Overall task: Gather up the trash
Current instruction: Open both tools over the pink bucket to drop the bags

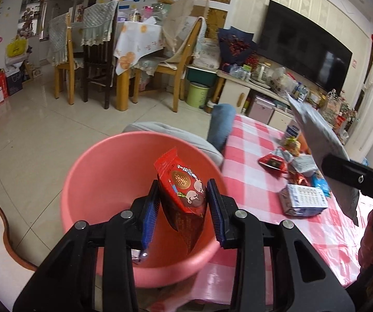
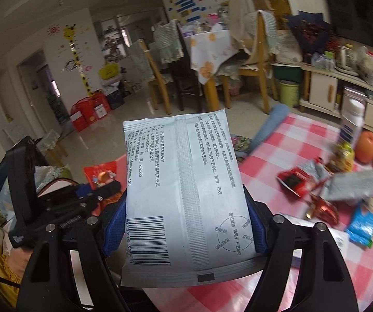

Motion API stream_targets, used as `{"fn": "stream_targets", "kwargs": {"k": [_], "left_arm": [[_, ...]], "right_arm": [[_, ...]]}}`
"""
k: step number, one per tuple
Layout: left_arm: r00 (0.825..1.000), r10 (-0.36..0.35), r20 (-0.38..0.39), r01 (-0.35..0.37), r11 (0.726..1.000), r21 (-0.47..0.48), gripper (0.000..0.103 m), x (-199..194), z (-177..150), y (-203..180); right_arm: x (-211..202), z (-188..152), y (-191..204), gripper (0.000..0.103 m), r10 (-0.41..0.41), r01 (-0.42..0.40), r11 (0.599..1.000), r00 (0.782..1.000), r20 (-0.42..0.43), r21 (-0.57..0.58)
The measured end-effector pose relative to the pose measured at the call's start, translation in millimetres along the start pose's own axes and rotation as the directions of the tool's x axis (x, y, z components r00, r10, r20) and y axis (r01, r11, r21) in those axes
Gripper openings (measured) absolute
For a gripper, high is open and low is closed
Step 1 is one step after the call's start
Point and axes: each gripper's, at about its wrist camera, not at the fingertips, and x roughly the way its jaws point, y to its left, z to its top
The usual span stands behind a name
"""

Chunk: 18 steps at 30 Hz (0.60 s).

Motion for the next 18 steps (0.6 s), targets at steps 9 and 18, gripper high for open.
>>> {"fn": "stream_targets", "kwargs": {"k": [9, 18], "left_arm": [[0.999, 0.024, -0.041, -0.025, 1.000, -0.014, 0.038, 18.0, -1.9, 22.6], [0.991, 0.101, -0.091, -0.101, 0.995, 0.001, 0.077, 32.2, -10.4, 34.9]], "right_arm": [[55.0, 26.9, 35.1, 0.077, 0.054, -0.055, 0.998, 0.998, -0.036, -0.022], [86.8, 32.6, 41.5, 0.089, 0.109, -0.108, 0.994, 0.994, -0.021, 0.020]]}}
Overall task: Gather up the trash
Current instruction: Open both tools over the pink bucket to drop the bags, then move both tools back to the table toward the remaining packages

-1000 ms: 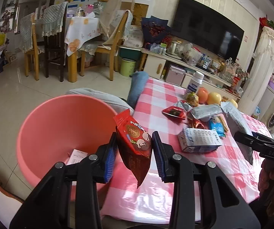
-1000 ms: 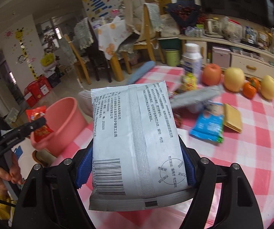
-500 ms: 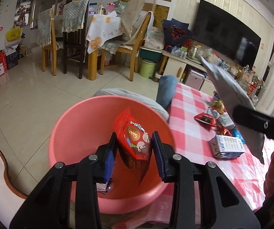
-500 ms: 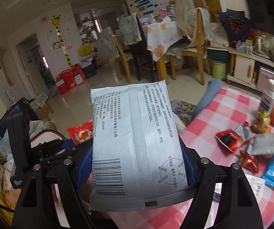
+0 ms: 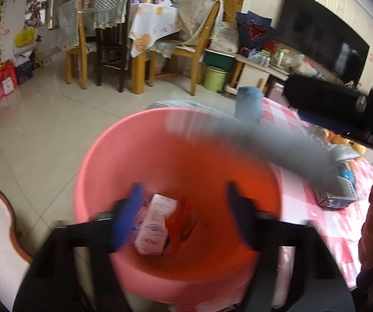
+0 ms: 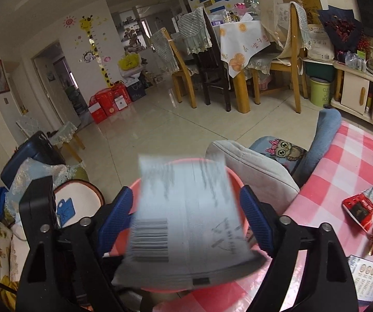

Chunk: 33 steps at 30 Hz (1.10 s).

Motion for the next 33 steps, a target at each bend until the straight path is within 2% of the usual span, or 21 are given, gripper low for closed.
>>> {"fn": "stream_targets", "kwargs": {"k": [1, 3, 8, 11, 15, 21, 26, 33], "left_arm": [[1.000, 0.026, -0.006, -0.026, 0.999, 0.021, 0.077, 0.1, -2.4, 0.0], [0.999, 0.048, 0.003, -0.048, 0.998, 0.038, 0.086, -3.1, -6.2, 2.5], [0.997, 0.055, 0.046, -0.056, 0.998, 0.012, 0.089, -16.8, -10.3, 12.2], [0.996, 0.056, 0.064, -0.058, 0.998, 0.029, 0.090, -25.5, -9.2, 10.7], [0.993, 0.035, 0.113, -0.043, 0.997, 0.069, 0.090, -39.3, -3.4, 0.6], [0.990, -0.025, 0.135, 0.016, 0.998, 0.068, 0.090, -54.6, 2.1, -18.1], [0.987, -0.025, 0.161, 0.012, 0.997, 0.078, 0.090, -68.3, 2.4, -41.6], [0.980, -0.067, 0.190, 0.041, 0.990, 0.138, 0.090, -85.7, 2.5, -80.3]], "right_arm": [[-2.4, -0.3, -1.5, 0.089, -0.003, 0.003, 1.000, 1.000, 0.014, 0.011], [-9.9, -1.8, -5.1, 0.090, -0.035, 0.035, 0.999, 0.998, 0.043, 0.015], [-30.5, -10.8, -8.3, 0.091, -0.163, 0.168, 0.985, 0.983, 0.088, -0.043], [-43.7, -21.0, -14.0, 0.092, -0.223, 0.228, 0.972, 0.970, 0.098, -0.048], [-59.9, -38.4, -26.5, 0.093, -0.264, 0.269, 0.962, 0.959, 0.100, -0.040], [-86.8, -62.4, -43.8, 0.096, -0.317, 0.321, 0.947, 0.941, 0.118, -0.015], [-110.7, -72.6, -57.4, 0.098, -0.357, 0.361, 0.933, 0.923, 0.142, -0.005], [-143.6, -84.6, -74.6, 0.098, -0.410, 0.411, 0.911, 0.897, 0.164, 0.028]]}}
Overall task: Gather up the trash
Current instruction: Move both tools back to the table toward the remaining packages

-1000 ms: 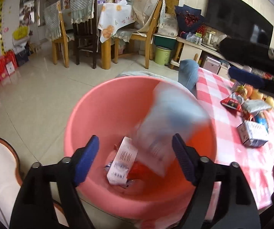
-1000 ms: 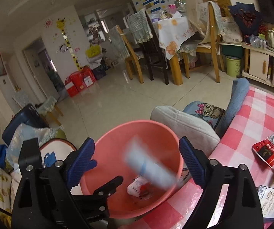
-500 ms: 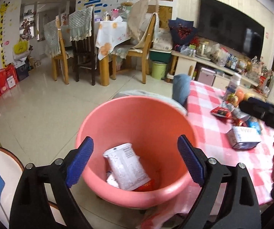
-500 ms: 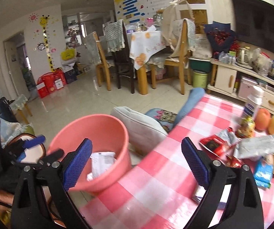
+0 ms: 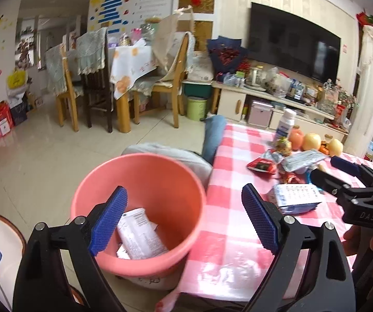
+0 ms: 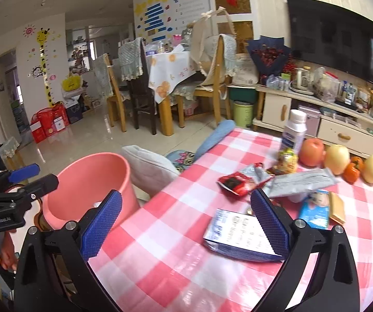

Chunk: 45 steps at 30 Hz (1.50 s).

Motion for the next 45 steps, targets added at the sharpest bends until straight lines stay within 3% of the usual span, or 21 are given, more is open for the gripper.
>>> {"fn": "stream_targets", "kwargs": {"k": [23, 45], "left_arm": [[0.999, -0.045, -0.001, 0.045, 0.991, 0.123, 0.090, -10.9, 11.5, -95.2], [0.993, -0.102, -0.052, 0.111, 0.976, 0.190, 0.090, 0.4, 6.2, -171.6]], "right_arm": [[-46.2, -28.3, -87.9, 0.098, -0.101, 0.100, 0.992, 0.995, 0.009, 0.075], [-69.7, -48.3, -166.7, 0.098, -0.227, 0.225, 0.965, 0.974, -0.002, 0.131]]}}
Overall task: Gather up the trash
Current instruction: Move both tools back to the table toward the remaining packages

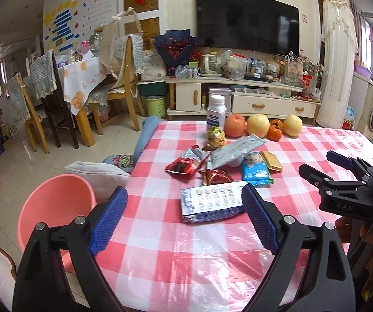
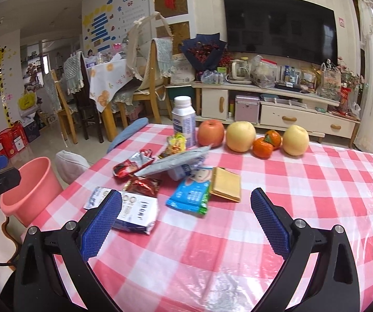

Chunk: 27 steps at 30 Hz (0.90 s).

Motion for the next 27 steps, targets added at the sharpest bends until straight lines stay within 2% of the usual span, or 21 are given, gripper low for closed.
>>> {"fn": "stream_targets", "kwargs": {"k": [11, 19, 25, 27], "left_arm": [[0.997, -0.037, -0.062, 0.041, 0.997, 0.067, 0.090, 36.9, 9.5, -33.5], [0.989, -0.079, -0.127, 0.095, 0.987, 0.129, 0.090, 88.0, 24.6, -50.4], [0.982, -0.094, -0.163, 0.105, 0.993, 0.058, 0.090, 128.6, 36.5, -36.1], [0.983, -0.079, -0.164, 0.087, 0.995, 0.042, 0.090, 141.3, 40.7, -26.3]], "right_arm": [[8.0, -2.0, -59.7, 0.098, 0.013, -0.005, 0.994, 0.998, -0.069, 0.108], [27.5, -4.6, -97.2, 0.098, 0.049, -0.023, 0.981, 0.990, -0.132, 0.192], [49.7, -4.5, -103.1, 0.098, 0.055, -0.023, 0.981, 0.985, -0.161, 0.193], [57.5, -3.4, -103.7, 0.098, 0.068, -0.035, 0.979, 0.984, -0.163, 0.200]]}}
